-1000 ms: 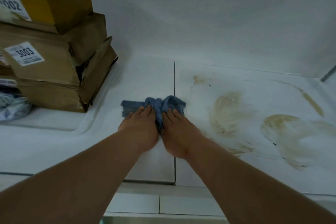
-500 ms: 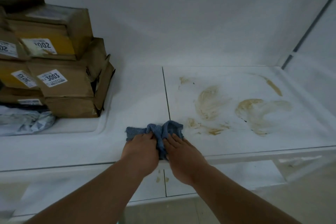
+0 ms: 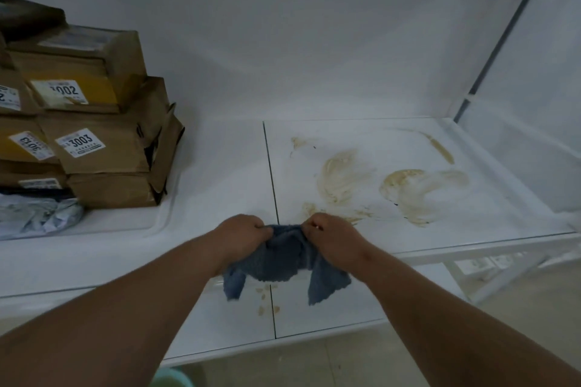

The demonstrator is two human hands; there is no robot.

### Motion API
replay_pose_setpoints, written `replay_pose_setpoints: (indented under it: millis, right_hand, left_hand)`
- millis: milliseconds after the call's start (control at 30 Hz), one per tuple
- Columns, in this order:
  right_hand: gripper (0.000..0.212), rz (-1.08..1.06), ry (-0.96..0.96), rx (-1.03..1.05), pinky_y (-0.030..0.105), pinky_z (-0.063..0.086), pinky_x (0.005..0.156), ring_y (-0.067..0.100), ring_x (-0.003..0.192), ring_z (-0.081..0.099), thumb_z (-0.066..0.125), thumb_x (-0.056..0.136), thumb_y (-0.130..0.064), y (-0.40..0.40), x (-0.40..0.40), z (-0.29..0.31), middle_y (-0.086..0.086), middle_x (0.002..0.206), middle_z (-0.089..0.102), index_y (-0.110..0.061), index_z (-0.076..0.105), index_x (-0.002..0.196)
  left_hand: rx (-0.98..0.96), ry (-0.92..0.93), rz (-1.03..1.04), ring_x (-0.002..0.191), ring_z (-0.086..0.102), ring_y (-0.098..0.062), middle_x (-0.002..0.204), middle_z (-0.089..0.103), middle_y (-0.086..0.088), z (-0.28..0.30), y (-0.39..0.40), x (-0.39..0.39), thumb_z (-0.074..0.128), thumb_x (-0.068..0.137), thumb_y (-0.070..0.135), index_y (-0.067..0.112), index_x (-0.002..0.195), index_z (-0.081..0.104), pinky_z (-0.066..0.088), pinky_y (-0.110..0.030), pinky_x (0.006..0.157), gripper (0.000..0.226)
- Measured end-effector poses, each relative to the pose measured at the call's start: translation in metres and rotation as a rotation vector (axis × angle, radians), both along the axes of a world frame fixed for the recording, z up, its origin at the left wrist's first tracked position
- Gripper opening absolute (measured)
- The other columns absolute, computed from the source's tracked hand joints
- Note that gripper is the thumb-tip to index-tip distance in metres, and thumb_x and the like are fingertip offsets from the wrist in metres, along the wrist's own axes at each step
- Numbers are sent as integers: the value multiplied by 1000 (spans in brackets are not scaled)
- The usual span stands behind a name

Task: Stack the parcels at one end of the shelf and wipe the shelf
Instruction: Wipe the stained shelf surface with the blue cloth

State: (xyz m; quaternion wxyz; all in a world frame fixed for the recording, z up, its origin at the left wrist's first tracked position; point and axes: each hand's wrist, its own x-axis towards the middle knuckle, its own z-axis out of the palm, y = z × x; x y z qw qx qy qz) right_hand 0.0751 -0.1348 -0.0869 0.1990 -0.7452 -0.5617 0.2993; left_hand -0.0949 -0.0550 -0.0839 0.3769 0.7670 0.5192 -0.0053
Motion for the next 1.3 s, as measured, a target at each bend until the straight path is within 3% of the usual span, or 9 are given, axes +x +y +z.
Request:
replay_pose_setpoints:
  millis: [200,400,500,633,733,867,1000,1133,1300]
  right_hand:
    - [34,-268,327,-59,47,49,96,33,104,60,51,95,-34,10,39,22,16,110,64,-4,61,109]
    - [41,-71,-263,67,38,40,103,26,125,40,48,93,-29,0,57,-7,3,136,43,-27,49,134]
    - [30,215,-352,115,36,47,96,23,114,52,44,95,-24,-10,49,-24,3,123,52,-23,61,120]
    - [37,516,-491,117,38,35,111,22,127,46,48,96,-25,-18,49,-52,-1,138,53,-22,57,131]
    - [38,536,-535,212,46,43,104,27,121,51,49,92,-27,-19,59,-68,3,130,58,-18,61,127]
    - [48,580,-525,165,43,31,115,27,138,33,51,95,-28,1,62,-71,3,147,44,-16,48,141]
    - [48,549,-620,186,47,27,111,26,135,31,48,94,-38,22,67,-65,-9,146,44,-27,47,141]
    - [44,474,-703,151,47,20,107,28,135,23,48,90,-46,34,85,-59,-10,143,41,-38,50,133]
    - [31,221,-486,171,37,42,97,29,118,37,51,90,-29,29,101,-65,12,131,43,-14,59,116]
  left_hand:
    - [-362,-289,322,91,65,-28,103,69,-19,21,9,18,64,89,44,1,104,68,55,-37,84,45]
    - [222,182,107,118,50,-21,132,49,-4,-9,-9,44,63,85,39,22,134,48,46,-32,94,54]
    - [362,209,-52,98,52,-16,118,50,1,-28,-20,54,58,84,36,28,115,55,47,-28,83,32]
    - [382,226,-122,91,54,-17,107,49,1,-38,-27,64,57,86,26,26,97,51,44,-26,77,13]
    - [357,281,-38,93,59,-21,104,55,0,-43,-23,66,60,86,25,24,96,54,51,-31,79,11]
    - [455,360,-102,105,57,-18,115,55,0,-55,-9,70,60,88,26,24,108,68,52,-33,89,21]
    - [478,361,-100,107,55,-19,118,59,0,-59,1,74,52,89,31,23,101,68,49,-33,92,22]
    - [471,368,-74,119,49,-21,132,51,3,-58,2,85,53,92,31,27,116,63,48,-39,97,27]
    - [467,254,-180,112,55,-19,124,58,1,-67,-4,106,51,91,19,21,114,66,48,-33,95,28]
